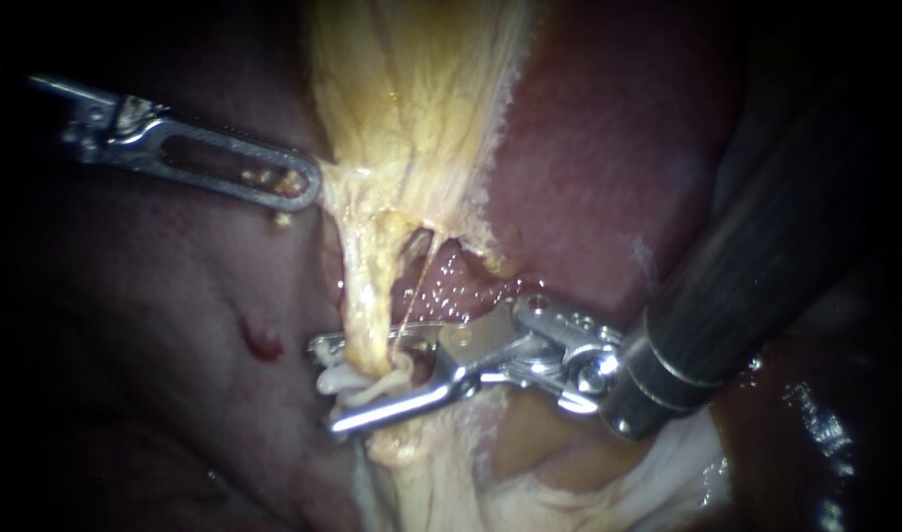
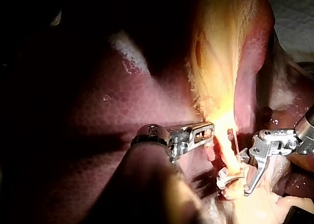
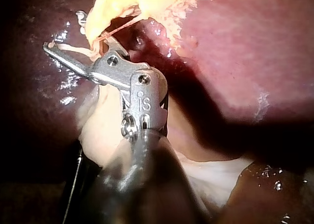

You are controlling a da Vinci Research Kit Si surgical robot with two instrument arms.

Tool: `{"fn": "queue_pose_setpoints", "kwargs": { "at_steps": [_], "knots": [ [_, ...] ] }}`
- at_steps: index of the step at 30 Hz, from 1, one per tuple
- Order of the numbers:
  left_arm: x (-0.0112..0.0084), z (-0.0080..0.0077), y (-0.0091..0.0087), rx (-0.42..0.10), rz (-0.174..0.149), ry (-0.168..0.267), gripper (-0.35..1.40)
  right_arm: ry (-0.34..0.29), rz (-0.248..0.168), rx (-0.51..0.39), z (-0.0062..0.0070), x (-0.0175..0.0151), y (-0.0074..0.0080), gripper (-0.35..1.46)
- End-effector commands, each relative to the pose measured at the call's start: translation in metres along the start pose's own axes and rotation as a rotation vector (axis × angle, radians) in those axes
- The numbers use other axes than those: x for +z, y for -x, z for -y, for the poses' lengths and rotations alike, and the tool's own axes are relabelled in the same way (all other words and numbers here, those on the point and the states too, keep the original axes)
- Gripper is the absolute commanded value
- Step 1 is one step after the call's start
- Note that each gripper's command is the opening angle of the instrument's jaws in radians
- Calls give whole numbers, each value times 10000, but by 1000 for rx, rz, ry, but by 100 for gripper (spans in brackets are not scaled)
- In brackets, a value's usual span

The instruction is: Clipping third clip left tube

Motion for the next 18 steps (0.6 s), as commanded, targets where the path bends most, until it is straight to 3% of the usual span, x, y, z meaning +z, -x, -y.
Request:
{"fn": "queue_pose_setpoints", "kwargs": {
  "at_steps": [1,18],
  "knots": [
    [0,0,0,0,0,0,-35,1,0,0,0,0,0,50],
    [0,0,0,0,0,0,-35,12,-1,2,-2,-6,2,50]
  ]
}}
